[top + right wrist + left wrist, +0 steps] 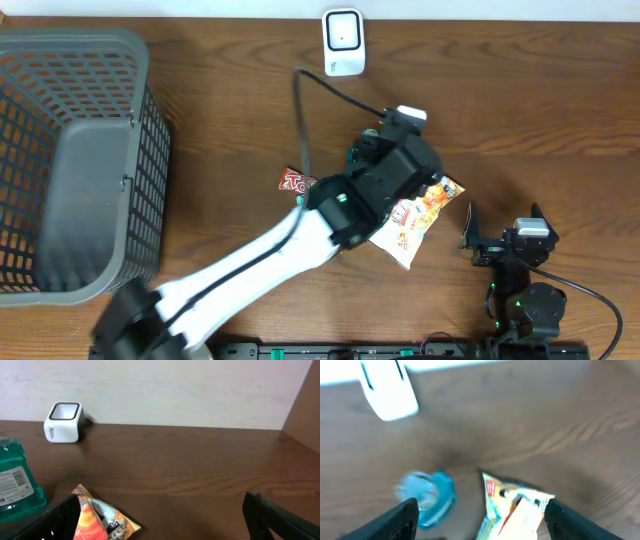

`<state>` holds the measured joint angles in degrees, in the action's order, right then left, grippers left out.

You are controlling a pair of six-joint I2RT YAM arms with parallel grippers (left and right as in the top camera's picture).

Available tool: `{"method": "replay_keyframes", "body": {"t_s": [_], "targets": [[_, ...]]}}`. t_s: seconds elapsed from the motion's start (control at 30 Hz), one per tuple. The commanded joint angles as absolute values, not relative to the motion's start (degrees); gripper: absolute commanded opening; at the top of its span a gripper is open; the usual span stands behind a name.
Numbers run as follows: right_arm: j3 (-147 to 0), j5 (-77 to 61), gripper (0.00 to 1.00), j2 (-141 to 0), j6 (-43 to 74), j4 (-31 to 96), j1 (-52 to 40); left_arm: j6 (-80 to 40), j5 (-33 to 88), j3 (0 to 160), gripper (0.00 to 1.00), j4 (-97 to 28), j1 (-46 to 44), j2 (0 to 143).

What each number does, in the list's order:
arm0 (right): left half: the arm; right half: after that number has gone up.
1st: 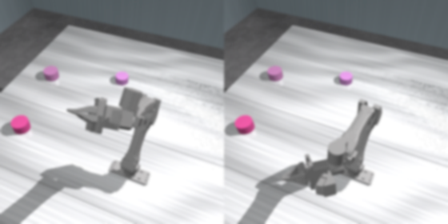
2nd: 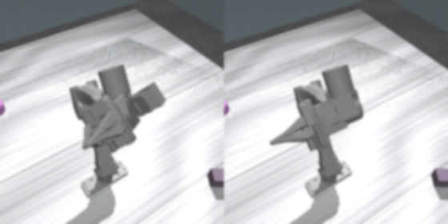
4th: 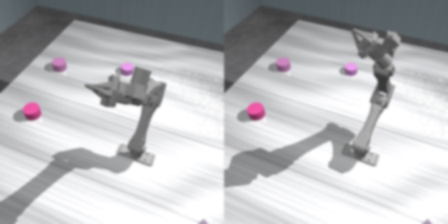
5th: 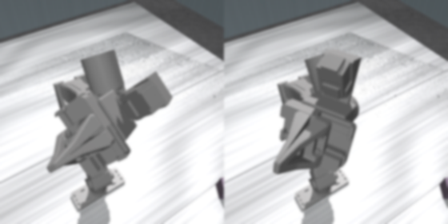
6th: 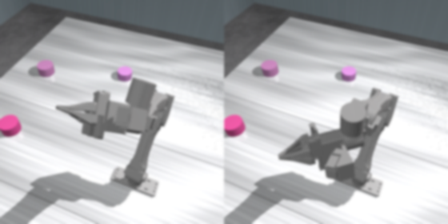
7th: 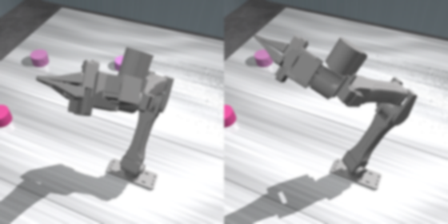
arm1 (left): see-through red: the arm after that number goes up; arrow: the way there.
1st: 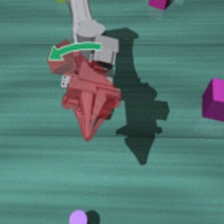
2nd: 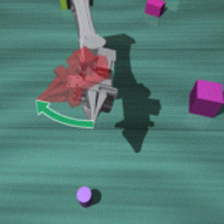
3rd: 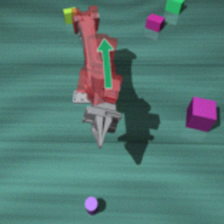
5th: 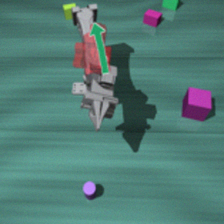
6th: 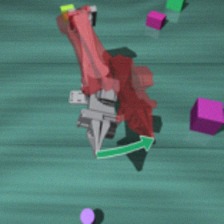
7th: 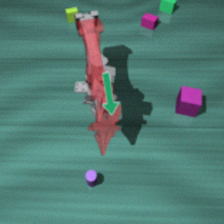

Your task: Scan the item barcode

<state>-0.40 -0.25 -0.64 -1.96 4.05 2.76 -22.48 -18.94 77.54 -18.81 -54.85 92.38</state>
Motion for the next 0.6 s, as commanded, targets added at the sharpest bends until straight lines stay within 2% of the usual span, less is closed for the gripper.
{"method": "replay_keyframes", "body": {"t_s": [0.0,0.33,0.4,0.57], "targets": [[-0.32,-0.56,0.99,-0.49,-2.44,4.27,2.57,-16.67,-26.50,78.06,0.81,-19.11,-54.65,85.14],[-0.32,-0.56,0.99,-0.49,-2.44,4.27,2.57,1.45,-44.56,78.52,0.88,-10.11,-50.96,70.63],[-0.32,-0.56,0.99,-0.49,-2.44,4.27,2.57,5.74,-45.91,78.52,0.91,-7.95,-48.97,69.19],[-0.32,-0.56,0.99,-0.49,-2.44,4.27,2.57,17.91,-46.74,78.52,0.93,-6.33,-44.01,67.22]]}}
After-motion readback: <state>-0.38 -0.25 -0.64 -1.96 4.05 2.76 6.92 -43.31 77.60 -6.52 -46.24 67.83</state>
